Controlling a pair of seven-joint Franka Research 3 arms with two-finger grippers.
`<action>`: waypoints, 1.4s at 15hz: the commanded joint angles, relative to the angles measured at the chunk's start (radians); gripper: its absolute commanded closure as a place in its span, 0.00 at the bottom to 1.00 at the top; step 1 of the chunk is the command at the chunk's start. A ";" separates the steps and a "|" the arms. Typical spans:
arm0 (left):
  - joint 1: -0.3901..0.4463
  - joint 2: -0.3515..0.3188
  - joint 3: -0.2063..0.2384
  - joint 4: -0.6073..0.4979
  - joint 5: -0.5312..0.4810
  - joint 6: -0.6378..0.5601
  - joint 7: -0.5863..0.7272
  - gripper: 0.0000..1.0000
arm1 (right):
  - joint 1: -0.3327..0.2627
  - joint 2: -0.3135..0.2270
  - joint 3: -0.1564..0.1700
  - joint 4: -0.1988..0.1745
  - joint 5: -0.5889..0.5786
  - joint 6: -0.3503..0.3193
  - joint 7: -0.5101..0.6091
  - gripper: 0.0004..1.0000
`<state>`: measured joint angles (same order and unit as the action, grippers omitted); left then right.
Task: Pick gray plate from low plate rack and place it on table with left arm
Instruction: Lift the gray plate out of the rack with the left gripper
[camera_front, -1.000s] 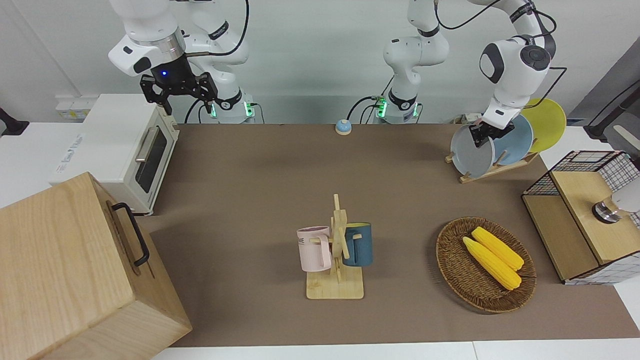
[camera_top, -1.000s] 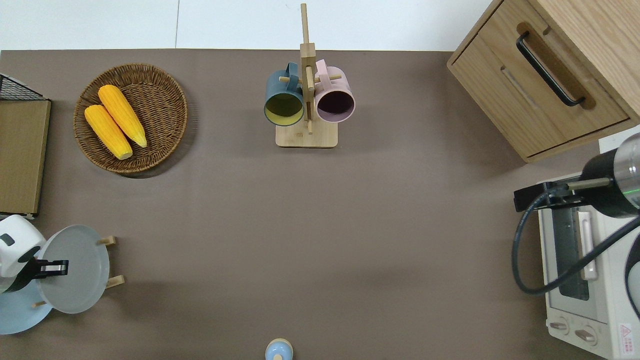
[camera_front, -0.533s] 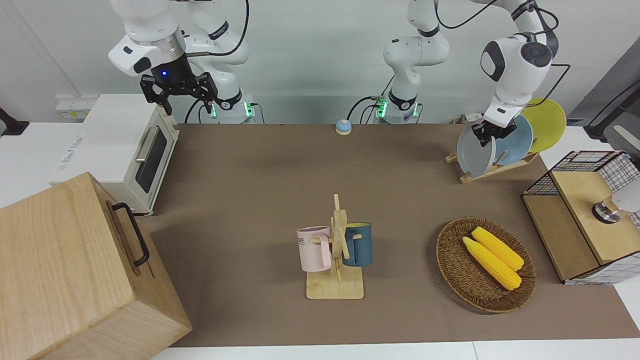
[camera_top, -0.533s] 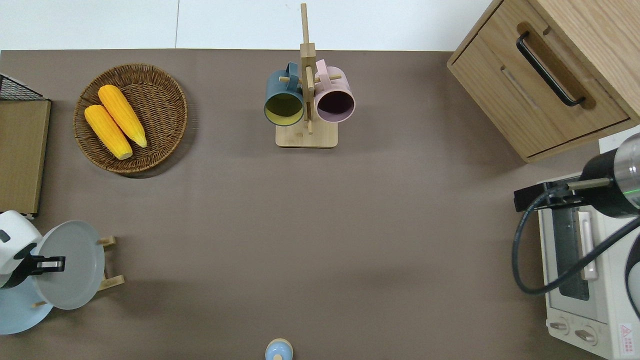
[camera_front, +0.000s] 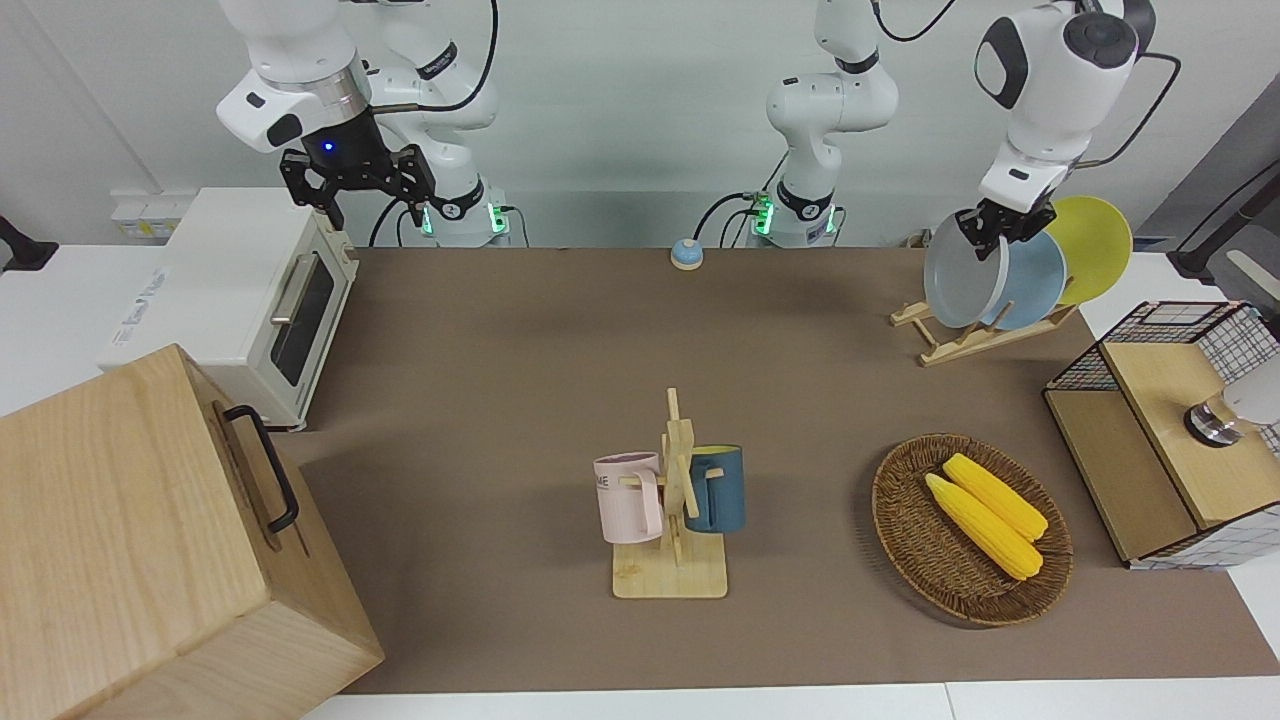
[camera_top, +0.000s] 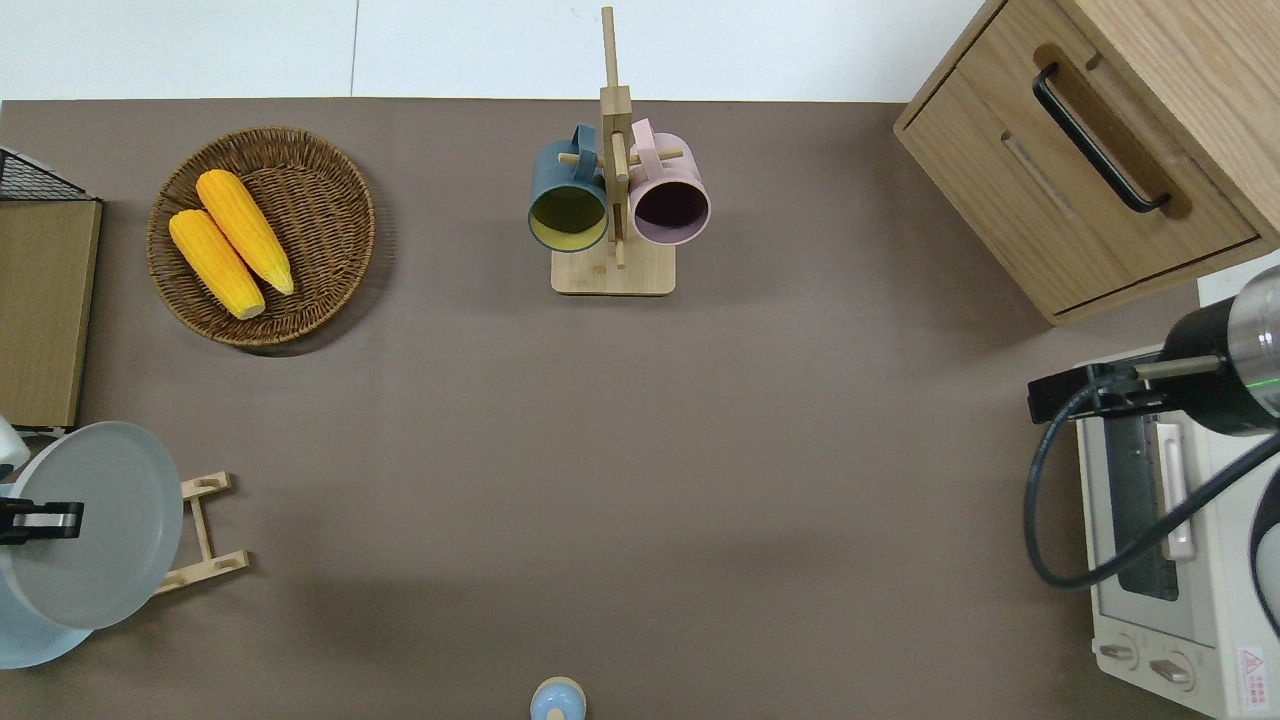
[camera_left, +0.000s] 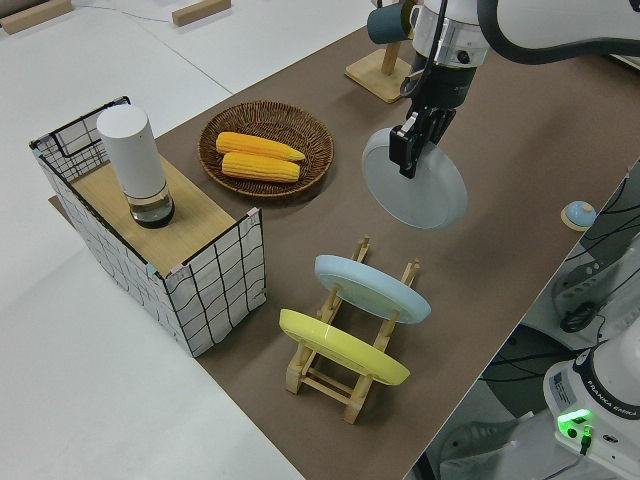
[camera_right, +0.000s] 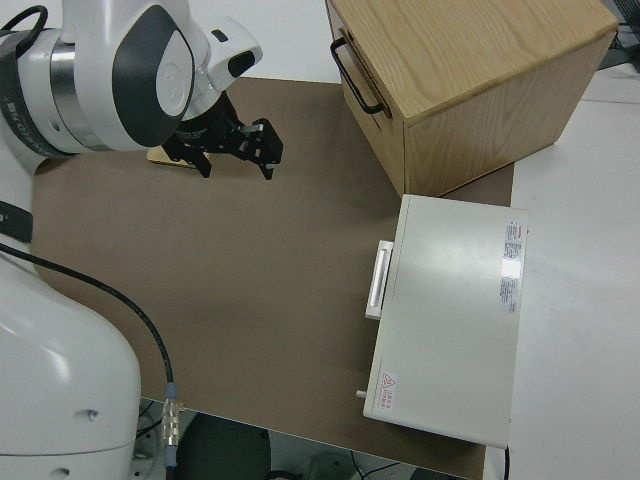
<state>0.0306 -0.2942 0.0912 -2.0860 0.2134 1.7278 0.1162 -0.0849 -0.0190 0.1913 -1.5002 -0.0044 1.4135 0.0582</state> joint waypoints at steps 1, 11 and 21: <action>-0.009 -0.002 -0.028 0.099 -0.023 -0.128 -0.003 1.00 | -0.007 -0.002 0.007 0.006 0.007 -0.014 0.000 0.01; -0.006 -0.016 -0.034 0.173 -0.247 -0.209 -0.001 1.00 | -0.007 -0.002 0.007 0.006 0.007 -0.014 0.000 0.01; -0.011 -0.026 -0.041 0.107 -0.514 -0.218 -0.095 1.00 | -0.007 -0.002 0.007 0.006 0.007 -0.014 0.000 0.01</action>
<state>0.0303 -0.3054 0.0457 -1.9361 -0.2631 1.5094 0.0372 -0.0849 -0.0190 0.1913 -1.5002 -0.0044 1.4135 0.0582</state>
